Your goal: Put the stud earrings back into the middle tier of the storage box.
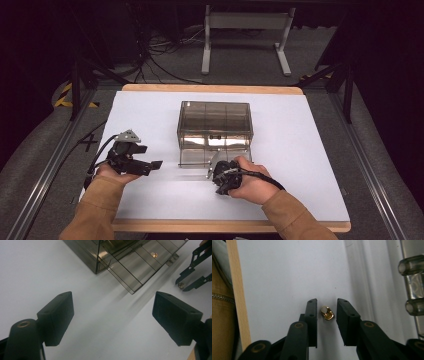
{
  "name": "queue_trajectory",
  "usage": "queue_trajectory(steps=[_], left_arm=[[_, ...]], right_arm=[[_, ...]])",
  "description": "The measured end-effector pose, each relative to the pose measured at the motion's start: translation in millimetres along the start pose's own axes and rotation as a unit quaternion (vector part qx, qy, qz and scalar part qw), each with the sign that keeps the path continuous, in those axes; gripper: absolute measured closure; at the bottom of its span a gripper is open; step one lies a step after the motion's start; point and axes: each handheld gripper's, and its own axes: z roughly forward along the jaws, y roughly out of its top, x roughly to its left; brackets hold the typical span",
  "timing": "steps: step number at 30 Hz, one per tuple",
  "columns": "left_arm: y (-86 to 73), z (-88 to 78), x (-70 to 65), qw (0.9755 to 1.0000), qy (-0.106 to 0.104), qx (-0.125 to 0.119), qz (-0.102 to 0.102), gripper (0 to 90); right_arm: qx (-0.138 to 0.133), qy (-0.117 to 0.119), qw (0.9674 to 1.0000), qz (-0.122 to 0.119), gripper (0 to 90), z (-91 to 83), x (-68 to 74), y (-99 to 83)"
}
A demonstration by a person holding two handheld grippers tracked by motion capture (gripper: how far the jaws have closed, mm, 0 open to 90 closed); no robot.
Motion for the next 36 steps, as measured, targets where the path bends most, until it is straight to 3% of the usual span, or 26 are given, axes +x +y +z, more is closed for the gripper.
queue_trajectory(steps=[5,21,36], left_arm=[[0.0,0.0,0.0,1.0000,0.000,0.000,0.000,18.0],[0.0,-0.1,0.1,1.0000,0.000,-0.001,0.000,18.0],[0.0,-0.4,0.1,1.0000,0.000,-0.002,0.001,18.0]], right_arm=[[0.000,-0.003,1.0000,-0.003,82.2,0.0,0.0,0.2],[-0.001,0.004,1.0000,0.003,82.5,-3.8,-0.4,0.5],[-0.023,0.012,0.9992,0.029,82.4,-19.9,-1.5,2.5]])
